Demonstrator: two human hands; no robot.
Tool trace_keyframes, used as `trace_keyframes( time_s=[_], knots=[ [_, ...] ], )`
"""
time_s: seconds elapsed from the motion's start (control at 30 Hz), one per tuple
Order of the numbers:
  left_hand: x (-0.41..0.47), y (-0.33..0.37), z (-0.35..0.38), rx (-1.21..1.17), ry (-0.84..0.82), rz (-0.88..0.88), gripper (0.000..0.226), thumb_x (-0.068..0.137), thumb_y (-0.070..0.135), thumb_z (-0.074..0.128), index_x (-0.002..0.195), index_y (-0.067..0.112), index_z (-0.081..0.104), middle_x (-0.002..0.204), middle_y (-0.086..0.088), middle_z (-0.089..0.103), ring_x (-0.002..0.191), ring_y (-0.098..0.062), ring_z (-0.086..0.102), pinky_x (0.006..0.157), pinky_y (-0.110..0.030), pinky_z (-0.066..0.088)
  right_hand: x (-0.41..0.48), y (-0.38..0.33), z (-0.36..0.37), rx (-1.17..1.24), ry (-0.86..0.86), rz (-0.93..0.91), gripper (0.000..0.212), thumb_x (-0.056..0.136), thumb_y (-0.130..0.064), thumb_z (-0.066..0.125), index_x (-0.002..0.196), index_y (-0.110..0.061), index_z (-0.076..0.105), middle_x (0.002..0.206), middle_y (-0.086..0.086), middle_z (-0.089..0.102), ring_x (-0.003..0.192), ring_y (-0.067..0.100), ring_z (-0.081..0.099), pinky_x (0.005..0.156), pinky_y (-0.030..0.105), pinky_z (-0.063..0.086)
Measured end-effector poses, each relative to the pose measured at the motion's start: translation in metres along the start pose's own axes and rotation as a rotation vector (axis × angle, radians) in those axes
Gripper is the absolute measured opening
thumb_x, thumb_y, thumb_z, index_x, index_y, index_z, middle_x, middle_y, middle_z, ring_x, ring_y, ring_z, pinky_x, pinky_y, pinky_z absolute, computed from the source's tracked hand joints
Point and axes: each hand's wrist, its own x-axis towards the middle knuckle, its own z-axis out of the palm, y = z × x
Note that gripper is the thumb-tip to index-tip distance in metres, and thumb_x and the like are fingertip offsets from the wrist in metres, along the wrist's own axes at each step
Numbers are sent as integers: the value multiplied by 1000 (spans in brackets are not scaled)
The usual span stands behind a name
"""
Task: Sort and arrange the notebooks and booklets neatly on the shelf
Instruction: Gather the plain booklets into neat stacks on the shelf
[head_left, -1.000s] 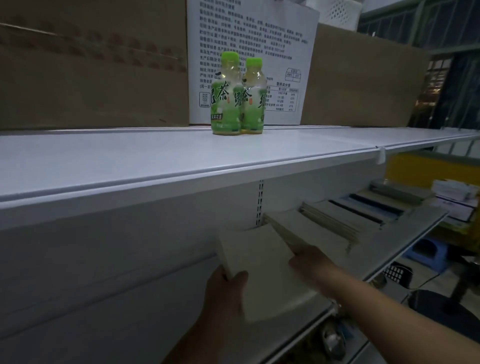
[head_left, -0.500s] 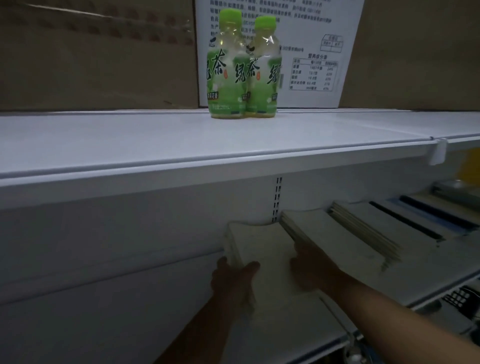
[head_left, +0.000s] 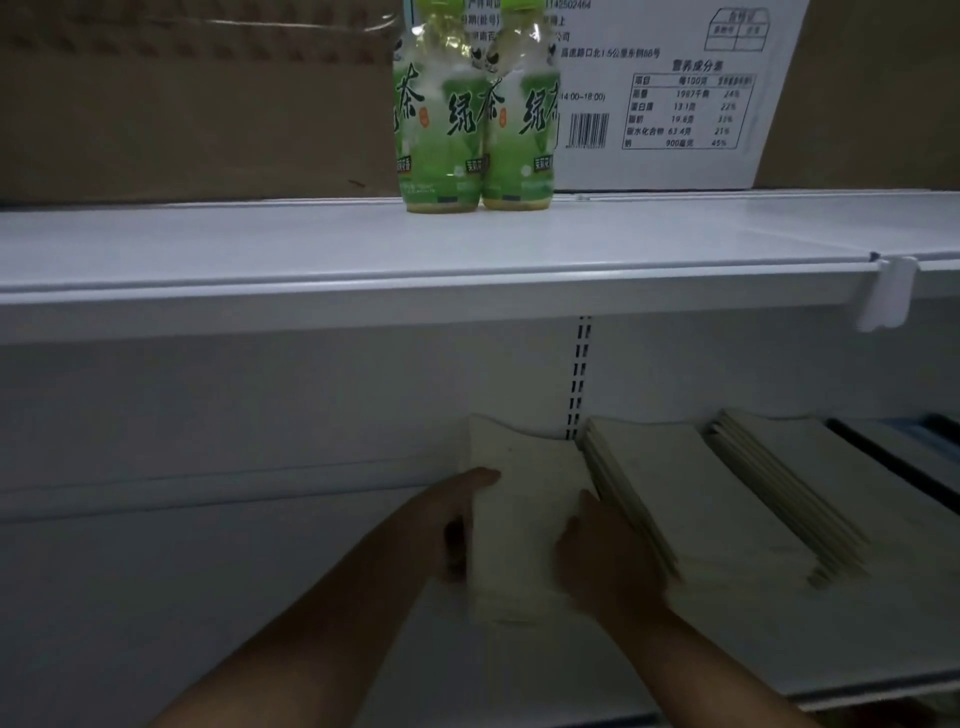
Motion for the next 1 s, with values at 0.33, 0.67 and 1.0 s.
trace_keyframes(
  time_s=[0.33, 0.67, 1.0],
  knots=[
    [13, -16, 1, 35, -100, 72, 83, 35, 27, 82, 114, 6, 68, 113, -18, 68, 108, -34, 63, 96, -44, 50, 0, -2, -2, 56, -40, -4, 57, 96, -45, 35, 146, -17, 29, 149, 6, 34, 134, 22, 38, 108, 31, 32],
    [-35, -44, -25, -119, -165, 466, 64, 49, 4, 69, 113, -1, 64, 102, -22, 71, 90, -40, 69, 76, -49, 57, -18, -4, -27, 840, -201, -35, 86, 58, -63, 77, 132, -30, 48, 128, -7, 58, 111, 14, 60, 91, 38, 53],
    [-72, -35, -81, 29, -72, 875, 94, 43, 12, 80, 131, 18, 49, 116, -1, 68, 104, -18, 65, 74, -32, 56, -44, -55, -26, 1010, -180, -271, 54, 63, -44, 75, 110, -44, 48, 105, -25, 57, 87, -23, 55, 76, 3, 46]
  ],
)
